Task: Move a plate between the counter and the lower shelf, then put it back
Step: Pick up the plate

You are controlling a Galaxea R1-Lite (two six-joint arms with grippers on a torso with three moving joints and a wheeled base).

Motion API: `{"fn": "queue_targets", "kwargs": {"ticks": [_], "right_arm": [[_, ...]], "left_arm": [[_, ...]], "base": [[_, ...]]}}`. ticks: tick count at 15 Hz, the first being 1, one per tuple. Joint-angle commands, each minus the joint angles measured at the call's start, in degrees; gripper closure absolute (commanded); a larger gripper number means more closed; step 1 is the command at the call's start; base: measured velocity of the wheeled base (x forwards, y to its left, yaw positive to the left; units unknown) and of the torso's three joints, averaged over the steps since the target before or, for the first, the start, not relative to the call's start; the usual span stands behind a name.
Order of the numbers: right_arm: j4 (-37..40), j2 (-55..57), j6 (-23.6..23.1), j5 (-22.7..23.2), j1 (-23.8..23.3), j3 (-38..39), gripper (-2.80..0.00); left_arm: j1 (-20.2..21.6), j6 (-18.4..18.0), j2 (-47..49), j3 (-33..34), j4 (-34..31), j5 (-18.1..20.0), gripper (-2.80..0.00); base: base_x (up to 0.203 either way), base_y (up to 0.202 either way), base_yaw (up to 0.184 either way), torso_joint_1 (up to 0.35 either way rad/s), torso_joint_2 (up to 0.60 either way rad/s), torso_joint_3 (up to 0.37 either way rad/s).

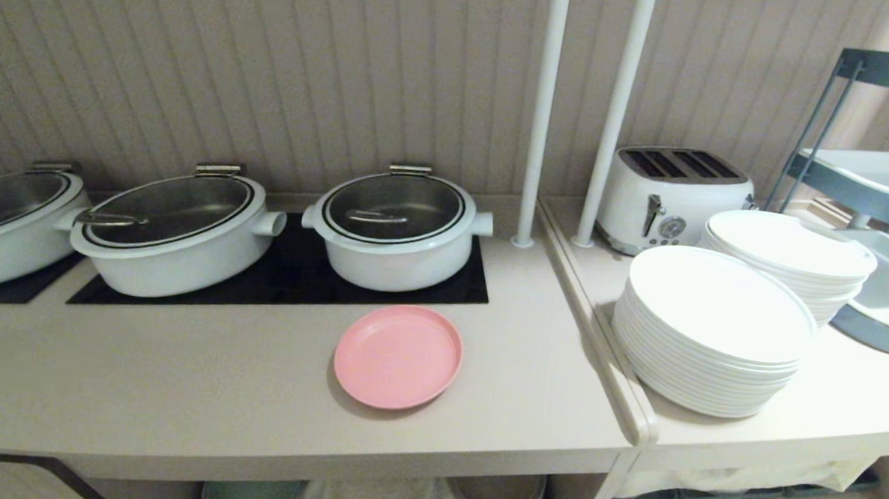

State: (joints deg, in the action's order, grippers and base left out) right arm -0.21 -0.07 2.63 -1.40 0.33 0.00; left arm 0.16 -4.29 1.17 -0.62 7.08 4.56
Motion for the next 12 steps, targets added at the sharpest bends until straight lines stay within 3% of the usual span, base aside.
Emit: {"fn": "queue_targets", "kwargs": {"ticks": [1,7,12], "right_arm": [[-0.06,0.07,0.0,0.0,0.02,0.0,0.0],[-0.02,0.07,0.0,0.0,0.02,0.0,0.0],[-0.05,0.07,0.0,0.0,0.02,0.0,0.0]], "left_arm": [[0.02,0.04,-1.17,-0.05,0.01,-1.31,0.0],[0.02,0.2,-1.17,-0.17,0.48,-7.81,0.0],[0.02,0.82,-1.17,-1.98,-6.32,-2.93,0.0]], "base": [[0.0,0.0,0.0,0.0,0.0,0.0],[0.0,0.0,0.0,0.0,0.0,0.0],[0.0,0.0,0.0,0.0,0.0,0.0]]}}
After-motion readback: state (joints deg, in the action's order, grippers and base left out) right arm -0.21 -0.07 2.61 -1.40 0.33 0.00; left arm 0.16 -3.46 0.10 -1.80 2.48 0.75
